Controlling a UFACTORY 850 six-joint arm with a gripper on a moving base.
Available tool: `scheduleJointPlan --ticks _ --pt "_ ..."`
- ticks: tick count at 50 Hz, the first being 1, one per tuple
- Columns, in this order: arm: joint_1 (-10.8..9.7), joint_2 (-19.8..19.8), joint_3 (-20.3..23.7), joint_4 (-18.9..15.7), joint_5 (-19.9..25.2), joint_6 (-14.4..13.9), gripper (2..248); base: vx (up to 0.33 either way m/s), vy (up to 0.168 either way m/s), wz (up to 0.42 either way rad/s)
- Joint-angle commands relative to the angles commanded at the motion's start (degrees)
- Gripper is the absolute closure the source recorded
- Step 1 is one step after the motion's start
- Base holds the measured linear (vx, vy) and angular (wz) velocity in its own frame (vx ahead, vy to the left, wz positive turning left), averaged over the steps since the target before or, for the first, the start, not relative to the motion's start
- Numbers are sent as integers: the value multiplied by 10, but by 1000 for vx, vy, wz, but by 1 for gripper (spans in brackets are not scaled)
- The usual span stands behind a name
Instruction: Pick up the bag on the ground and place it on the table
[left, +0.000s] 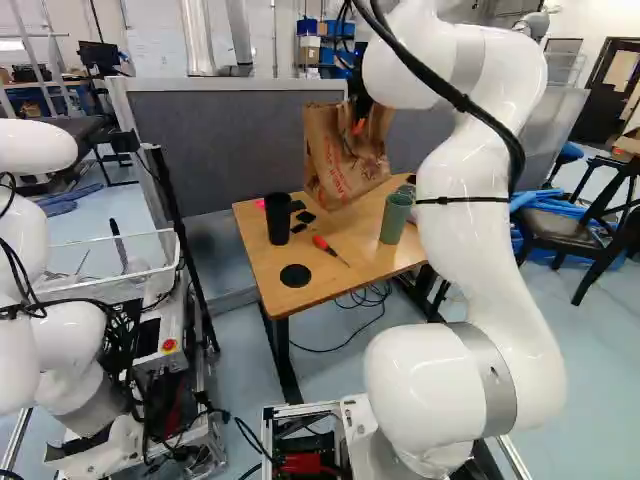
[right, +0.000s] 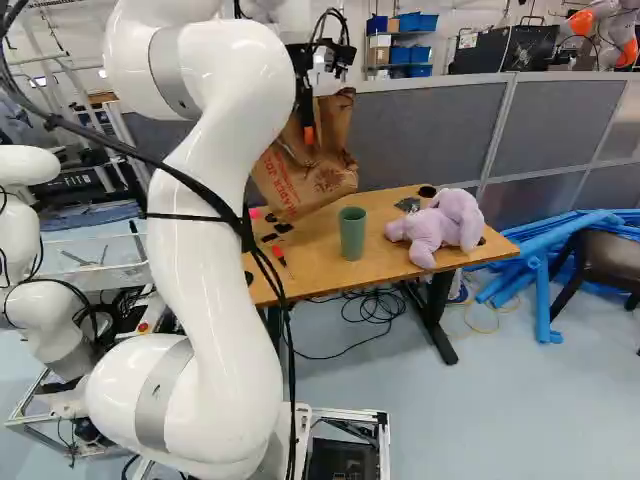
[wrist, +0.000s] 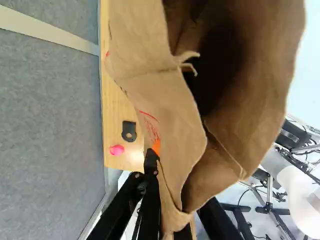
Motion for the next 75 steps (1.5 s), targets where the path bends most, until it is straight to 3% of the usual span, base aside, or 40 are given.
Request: scheduleJointPlan --ticks 45,75 --pt "-12 -104 -122 0 0 0 224 0 0 0" --pt "-21 -192 -210 24 -18 0 224 0 0 0"
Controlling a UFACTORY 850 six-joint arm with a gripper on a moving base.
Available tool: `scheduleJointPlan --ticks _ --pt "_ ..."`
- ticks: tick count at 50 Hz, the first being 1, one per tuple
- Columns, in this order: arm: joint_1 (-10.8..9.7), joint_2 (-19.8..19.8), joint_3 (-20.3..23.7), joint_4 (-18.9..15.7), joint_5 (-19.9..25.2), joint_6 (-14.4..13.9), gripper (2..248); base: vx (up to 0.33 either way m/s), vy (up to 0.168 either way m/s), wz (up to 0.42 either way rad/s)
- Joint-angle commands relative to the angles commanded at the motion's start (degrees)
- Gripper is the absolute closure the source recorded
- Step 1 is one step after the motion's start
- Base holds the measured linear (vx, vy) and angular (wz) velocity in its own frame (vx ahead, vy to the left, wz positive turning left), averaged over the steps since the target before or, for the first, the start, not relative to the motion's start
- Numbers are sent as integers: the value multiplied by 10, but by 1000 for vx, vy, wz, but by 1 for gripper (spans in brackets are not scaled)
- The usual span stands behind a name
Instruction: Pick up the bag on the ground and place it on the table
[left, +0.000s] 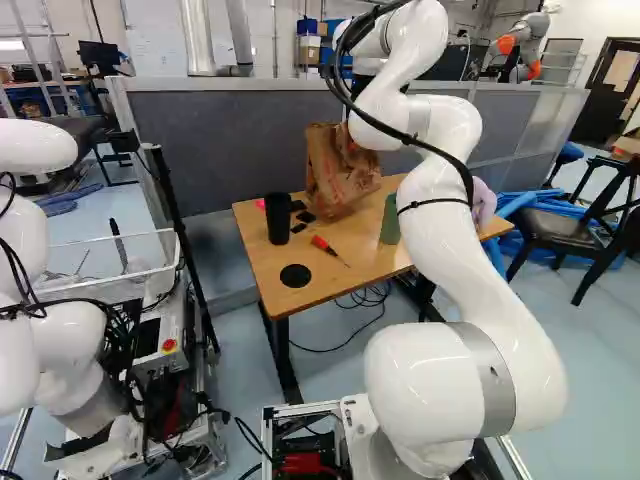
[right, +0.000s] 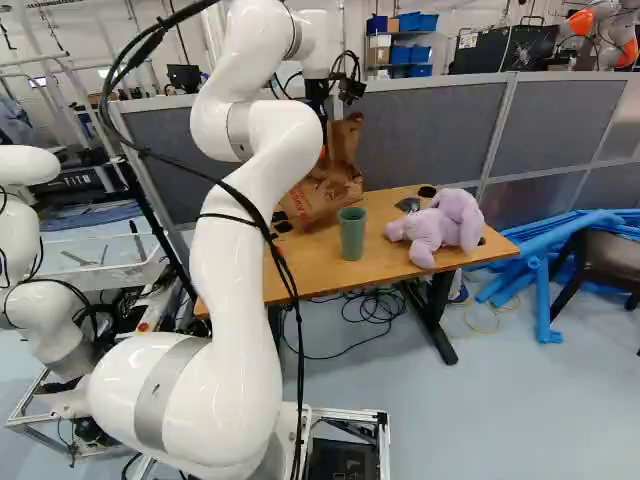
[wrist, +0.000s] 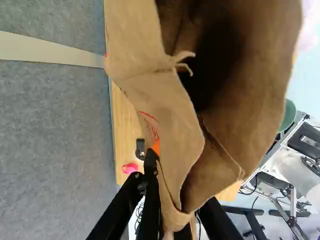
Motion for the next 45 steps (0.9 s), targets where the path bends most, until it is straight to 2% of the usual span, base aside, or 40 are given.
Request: scheduleJointPlan --ticks 15,38,45 --pt "-6 -47 -51 14 -14 0 224 0 0 0" --pt "-24 -125 -176 32 -30 0 224 0 0 0" --pt "-28 -138 -199 32 -30 0 224 0 0 0"
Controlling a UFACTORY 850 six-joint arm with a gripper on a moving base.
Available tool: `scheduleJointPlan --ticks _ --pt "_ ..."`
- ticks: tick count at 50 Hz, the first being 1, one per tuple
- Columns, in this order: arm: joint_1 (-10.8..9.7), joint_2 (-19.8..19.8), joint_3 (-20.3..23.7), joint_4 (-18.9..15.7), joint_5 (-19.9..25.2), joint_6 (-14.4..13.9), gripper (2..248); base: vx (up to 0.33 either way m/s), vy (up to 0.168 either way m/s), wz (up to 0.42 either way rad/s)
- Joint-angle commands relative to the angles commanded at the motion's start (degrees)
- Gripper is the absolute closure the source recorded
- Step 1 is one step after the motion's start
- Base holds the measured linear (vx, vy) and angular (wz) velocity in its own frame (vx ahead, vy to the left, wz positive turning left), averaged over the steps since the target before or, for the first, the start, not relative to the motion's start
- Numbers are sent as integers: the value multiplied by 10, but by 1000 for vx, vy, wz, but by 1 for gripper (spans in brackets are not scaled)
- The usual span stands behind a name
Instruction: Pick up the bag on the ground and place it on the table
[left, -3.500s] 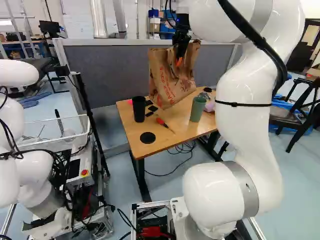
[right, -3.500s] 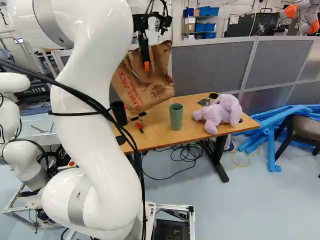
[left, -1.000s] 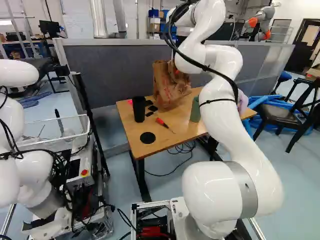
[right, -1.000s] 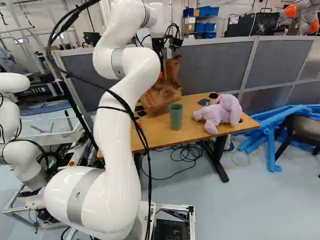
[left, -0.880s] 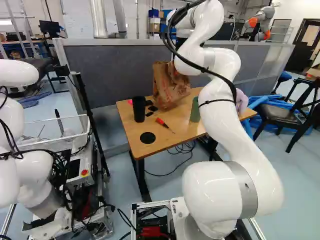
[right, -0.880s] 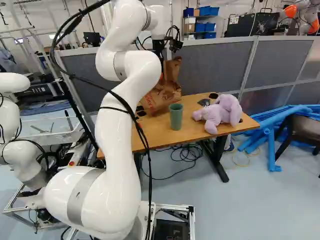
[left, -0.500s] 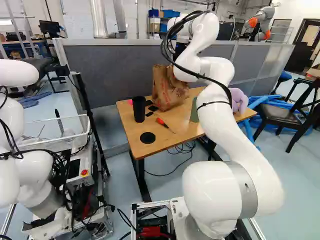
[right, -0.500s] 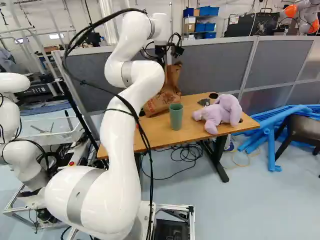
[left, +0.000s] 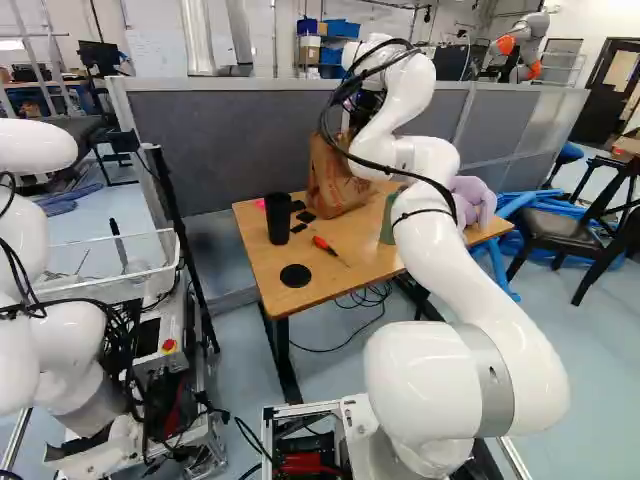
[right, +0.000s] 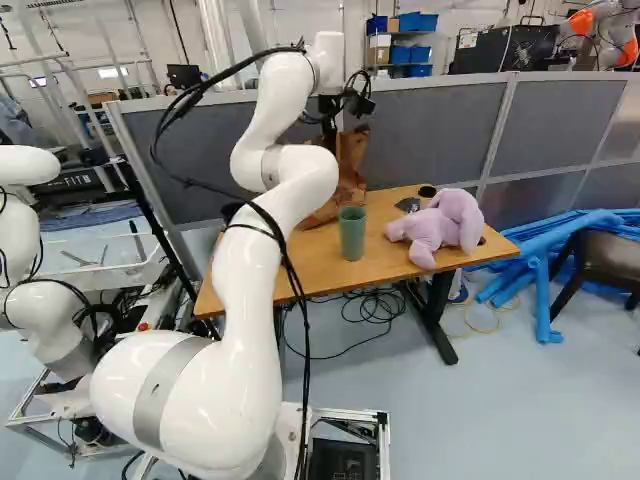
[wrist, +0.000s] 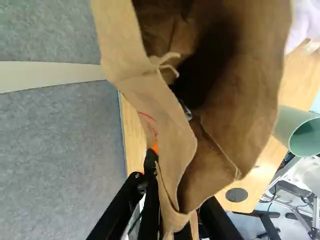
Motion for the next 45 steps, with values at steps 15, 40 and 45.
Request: scheduleJointPlan --ticks 15,40,45 --pt "-1 -4 -7 0 0 0 224 0 0 0" --pt "-1 -4 -7 0 -20 0 224 0 0 0" --pt "-1 -4 -7 0 -22 0 224 0 0 0"
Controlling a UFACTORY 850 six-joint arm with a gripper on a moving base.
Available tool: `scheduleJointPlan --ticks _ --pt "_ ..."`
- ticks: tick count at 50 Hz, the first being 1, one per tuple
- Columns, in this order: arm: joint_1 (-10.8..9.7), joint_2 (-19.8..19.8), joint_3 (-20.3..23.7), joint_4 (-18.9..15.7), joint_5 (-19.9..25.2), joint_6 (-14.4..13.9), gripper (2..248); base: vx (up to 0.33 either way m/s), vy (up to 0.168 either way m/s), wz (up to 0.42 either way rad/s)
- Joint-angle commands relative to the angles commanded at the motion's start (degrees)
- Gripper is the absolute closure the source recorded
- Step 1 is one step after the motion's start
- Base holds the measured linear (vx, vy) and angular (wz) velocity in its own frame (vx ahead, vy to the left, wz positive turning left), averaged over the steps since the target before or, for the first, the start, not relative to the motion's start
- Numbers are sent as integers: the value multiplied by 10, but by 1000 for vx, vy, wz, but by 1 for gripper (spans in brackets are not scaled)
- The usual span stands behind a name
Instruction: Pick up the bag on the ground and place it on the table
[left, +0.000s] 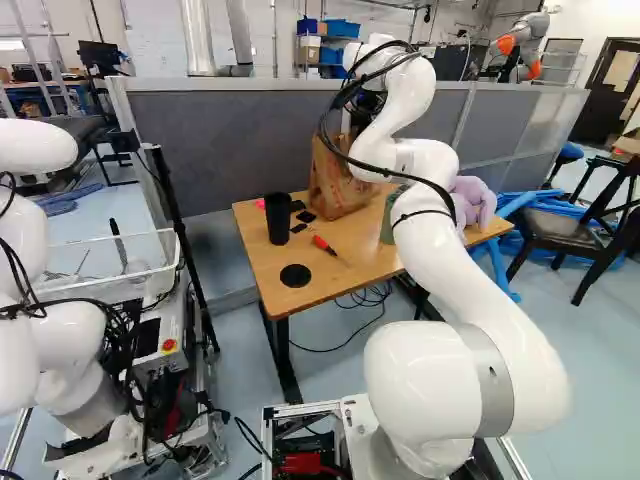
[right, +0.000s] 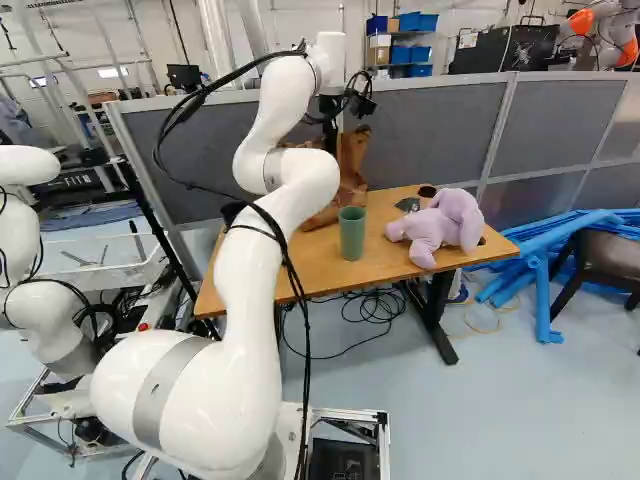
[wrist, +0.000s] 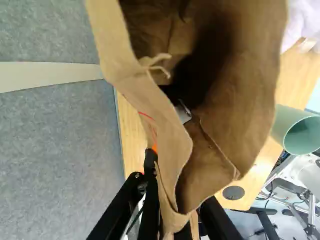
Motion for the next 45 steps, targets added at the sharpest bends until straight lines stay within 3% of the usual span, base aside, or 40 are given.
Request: scheduleJointPlan --ticks 13,14,18,19,24,25,29,30,34,35,40,41,45 --pt "0 0 0 0 0 0 224 0 0 0" --pt "0 0 0 0 0 0 207 0 0 0" --pt "0 0 0 0 0 0 207 0 0 0" --pt "0 0 0 0 0 0 175 0 0 0" --pt "0 0 0 0 0 0 175 0 0 0" --pt "0 0 0 0 0 0 141 0 0 0" --pt "0 0 0 0 0 0 141 0 0 0" --pt "0 0 0 0 0 0 106 0 0 0" --pt "0 0 0 0 0 0 106 0 0 0" --pt "0 0 0 0 0 0 71 0 0 0" --pt "0 0 0 0 0 0 71 0 0 0" --pt "0 0 0 0 0 0 35 0 0 0" --pt "0 0 0 0 0 0 35 0 0 0"
